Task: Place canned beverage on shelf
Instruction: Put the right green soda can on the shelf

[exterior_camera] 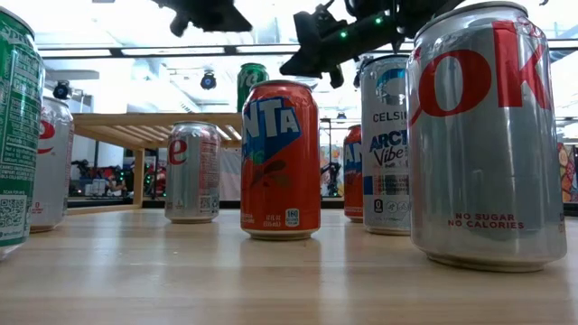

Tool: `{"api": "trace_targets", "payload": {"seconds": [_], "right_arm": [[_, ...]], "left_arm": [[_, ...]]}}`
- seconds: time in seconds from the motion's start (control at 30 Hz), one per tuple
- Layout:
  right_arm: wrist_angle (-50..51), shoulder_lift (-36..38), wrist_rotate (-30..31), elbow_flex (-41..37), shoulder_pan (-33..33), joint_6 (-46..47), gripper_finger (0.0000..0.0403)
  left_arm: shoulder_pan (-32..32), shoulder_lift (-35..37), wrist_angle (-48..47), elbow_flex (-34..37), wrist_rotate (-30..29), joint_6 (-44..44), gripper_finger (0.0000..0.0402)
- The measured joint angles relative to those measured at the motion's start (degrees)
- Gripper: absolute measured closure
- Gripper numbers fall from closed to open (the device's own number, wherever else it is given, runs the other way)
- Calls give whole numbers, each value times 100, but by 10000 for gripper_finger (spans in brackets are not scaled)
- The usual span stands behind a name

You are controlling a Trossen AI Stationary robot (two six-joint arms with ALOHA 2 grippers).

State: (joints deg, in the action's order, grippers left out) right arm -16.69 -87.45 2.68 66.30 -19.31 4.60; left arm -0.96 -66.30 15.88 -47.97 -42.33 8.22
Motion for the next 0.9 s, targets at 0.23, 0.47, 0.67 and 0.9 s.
{"api": "trace_targets", "payload": {"seconds": [0.23,0.47,0.67,0.9], "right_arm": [[5,-401,-12,329,-13,-8,394],[643,-796,387,952,-11,246,394],[1481,-847,486,1306,-9,618,394],[2503,-774,480,1677,2,1255,394]], "left_arm": [[-277,753,-907,10,7,511,401],[-318,1567,-1052,509,515,813,401],[-318,2451,-1041,1031,1421,1279,401],[-320,3180,-1039,1565,1495,1371,401]]}}
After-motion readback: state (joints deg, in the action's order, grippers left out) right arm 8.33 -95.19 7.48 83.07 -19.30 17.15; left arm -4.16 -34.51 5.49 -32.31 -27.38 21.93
